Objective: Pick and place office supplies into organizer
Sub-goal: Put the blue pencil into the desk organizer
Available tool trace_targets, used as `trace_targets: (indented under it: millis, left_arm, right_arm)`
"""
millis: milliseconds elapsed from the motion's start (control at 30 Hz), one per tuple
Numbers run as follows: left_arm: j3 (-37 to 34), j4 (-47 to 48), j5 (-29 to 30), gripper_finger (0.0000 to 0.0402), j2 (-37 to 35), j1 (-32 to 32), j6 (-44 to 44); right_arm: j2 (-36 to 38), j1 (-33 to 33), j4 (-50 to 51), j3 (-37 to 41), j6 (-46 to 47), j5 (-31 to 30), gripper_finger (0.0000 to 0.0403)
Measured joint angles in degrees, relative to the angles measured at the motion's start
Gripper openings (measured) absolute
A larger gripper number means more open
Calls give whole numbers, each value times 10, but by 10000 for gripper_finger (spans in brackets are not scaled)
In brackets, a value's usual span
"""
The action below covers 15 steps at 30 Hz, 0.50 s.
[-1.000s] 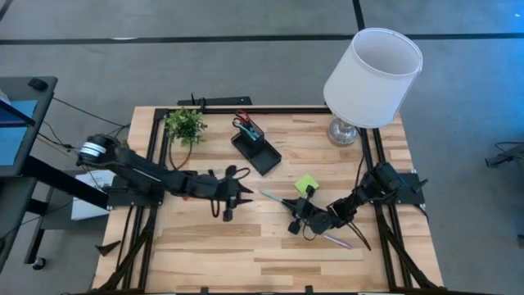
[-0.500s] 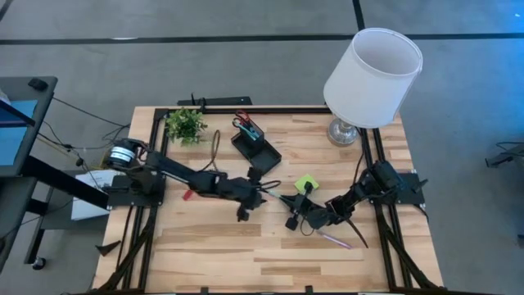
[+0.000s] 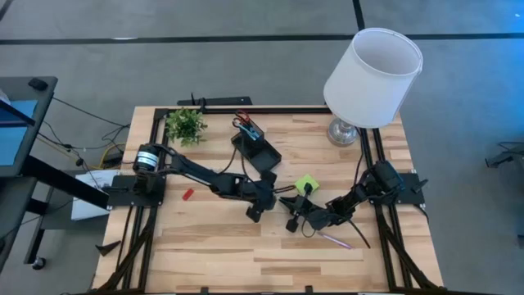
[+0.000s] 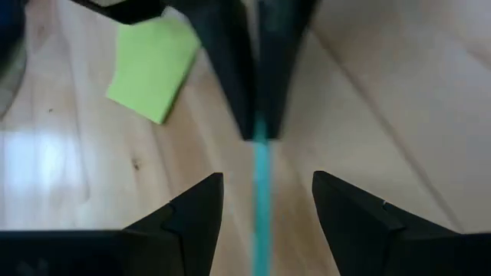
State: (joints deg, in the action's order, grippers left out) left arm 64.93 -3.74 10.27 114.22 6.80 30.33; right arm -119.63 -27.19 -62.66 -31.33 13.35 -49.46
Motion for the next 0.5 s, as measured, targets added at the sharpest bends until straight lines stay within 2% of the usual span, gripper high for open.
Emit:
trace_targets:
  millis: [133,333,500]
  left_arm:
    - [19,0,2,200,13,-7,0]
    - [21,8,-26,197,13,-18,-29]
    - [21,23,-34,173,13,-18,-41]
  right_arm:
    - [0,-1,-9,0,-9,-1,27]
    - [0,-2,-32,0,-36,-5,10]
    - [1,-1,-64,0,-49,-12,25]
